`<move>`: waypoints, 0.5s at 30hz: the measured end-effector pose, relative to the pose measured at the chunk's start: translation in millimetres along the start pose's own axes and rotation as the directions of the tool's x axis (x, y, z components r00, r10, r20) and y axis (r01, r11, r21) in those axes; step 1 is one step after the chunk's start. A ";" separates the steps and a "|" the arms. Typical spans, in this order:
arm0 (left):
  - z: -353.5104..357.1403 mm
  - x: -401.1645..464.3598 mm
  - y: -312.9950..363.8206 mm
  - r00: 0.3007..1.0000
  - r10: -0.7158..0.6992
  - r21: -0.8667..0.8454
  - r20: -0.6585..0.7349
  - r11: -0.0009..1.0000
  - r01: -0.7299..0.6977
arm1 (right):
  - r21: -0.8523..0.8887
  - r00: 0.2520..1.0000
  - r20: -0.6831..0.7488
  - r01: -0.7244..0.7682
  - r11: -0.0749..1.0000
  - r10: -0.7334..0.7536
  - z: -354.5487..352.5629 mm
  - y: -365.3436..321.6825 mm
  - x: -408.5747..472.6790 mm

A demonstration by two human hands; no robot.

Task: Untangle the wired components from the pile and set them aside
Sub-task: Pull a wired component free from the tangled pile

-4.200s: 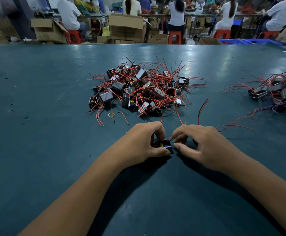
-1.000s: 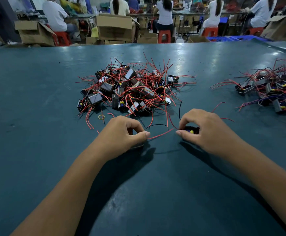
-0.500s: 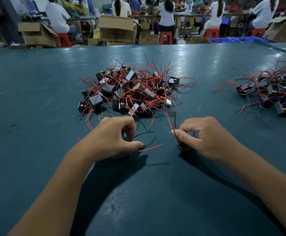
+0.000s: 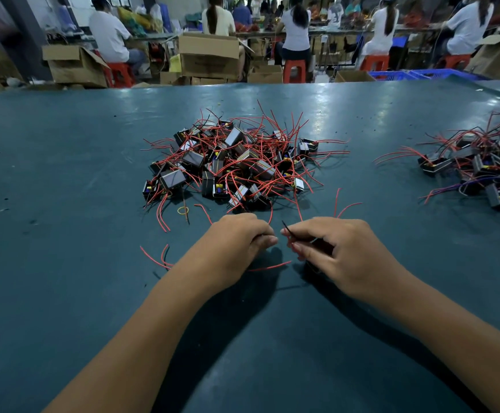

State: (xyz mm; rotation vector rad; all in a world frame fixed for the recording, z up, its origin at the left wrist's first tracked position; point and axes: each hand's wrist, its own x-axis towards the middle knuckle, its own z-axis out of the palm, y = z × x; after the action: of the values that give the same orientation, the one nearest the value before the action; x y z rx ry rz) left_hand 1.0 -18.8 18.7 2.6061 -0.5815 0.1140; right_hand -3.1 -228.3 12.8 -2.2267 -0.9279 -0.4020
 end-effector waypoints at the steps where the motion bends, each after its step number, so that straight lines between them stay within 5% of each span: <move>1: 0.2 0.3 -0.7 1.000 -0.005 -0.005 0.009 1.000 0.005 | 0.038 1.000 0.014 -0.028 0.999 0.028 1.6 -1.0 -0.6; 7: -0.4 -5.3 -5.1 0.993 -0.086 -0.195 -0.082 0.978 0.068 | 0.326 0.953 0.052 -0.298 0.897 0.298 9.5 -0.3 -3.2; 15: 0.3 -9.0 1.2 0.992 -0.043 -0.409 -0.116 0.913 -0.009 | 0.477 0.889 0.004 -0.403 0.781 0.457 9.7 -5.7 0.1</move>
State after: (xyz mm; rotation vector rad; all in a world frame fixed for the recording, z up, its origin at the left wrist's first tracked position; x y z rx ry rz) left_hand -7.7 -16.5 17.3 2.1784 -0.4791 0.1304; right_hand -6.9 -218.7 8.5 -1.8629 -0.3703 -0.0702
